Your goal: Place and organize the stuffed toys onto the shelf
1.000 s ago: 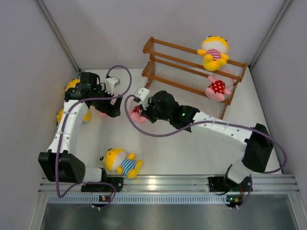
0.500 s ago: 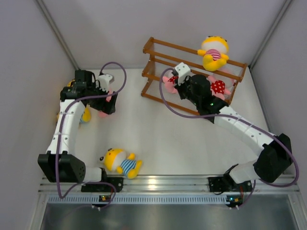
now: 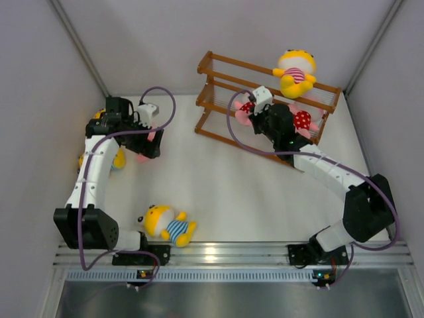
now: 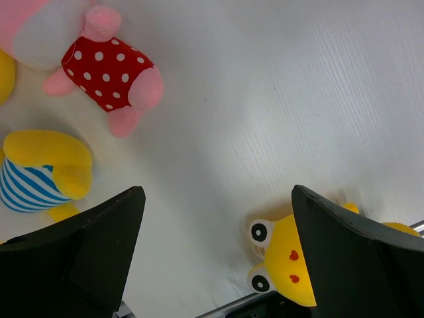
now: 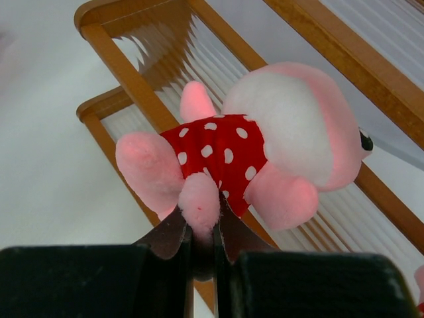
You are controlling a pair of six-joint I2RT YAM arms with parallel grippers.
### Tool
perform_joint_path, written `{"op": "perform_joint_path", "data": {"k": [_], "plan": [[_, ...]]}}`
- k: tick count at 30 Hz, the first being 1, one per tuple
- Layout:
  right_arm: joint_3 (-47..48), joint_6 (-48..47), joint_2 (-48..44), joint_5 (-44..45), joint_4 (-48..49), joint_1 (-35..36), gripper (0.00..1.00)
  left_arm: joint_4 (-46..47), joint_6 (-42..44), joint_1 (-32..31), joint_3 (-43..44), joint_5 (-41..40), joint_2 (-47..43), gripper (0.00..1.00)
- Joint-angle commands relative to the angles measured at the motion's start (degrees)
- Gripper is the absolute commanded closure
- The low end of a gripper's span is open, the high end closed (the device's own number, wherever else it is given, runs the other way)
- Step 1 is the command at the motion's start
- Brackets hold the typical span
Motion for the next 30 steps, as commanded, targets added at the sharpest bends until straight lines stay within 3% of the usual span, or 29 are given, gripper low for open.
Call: {"op": "perform_joint_path", "data": {"k": [1,8,15,18,19,21,25,30], "plan": [[-1.49,3.31,0.44,0.43,6.62,-2.05,1.00,-0.31,0.39,0.12,-0.61,0.38,0.37,0.02],[-3.08,4.73,0.61,1.67,7.42,-3.63,0.99,-0.40,0.65,0.12,-0.70,0.82,0.72,0.02],[-1.85,6.30,0.88,2.18,4.08,-4.69,0.82,-0.31,0.83,0.03,-1.31,1.52,0.98,0.02],[-2.46,7.71,-0.17,2.98,3.55,-4.69,0.62,-0.22,1.00,0.03,-1.84,1.26,1.07,0.02],[-2.55,7.89,-0.52,2.55,3.29,-4.60,0.48,-0.22,1.09,0.03,-1.75,1.08,1.33,0.02],[-2.38,8.42,-1.49,0.88,2.06,-4.69,0.38,-0.31,1.53,0.03,-1.58,2.12,1.68,0.02],[-1.59,10.95,-3.51,0.52,-1.02,-4.60,0.28,-0.13,3.55,7.75,2.88,8.98,3.88,0.03],[-0.19,10.53,-7.47,-1.59,-5.84,-4.34,0.18,0.66,3.20,11.98,9.84,3.38,13.01,0.06]]}}
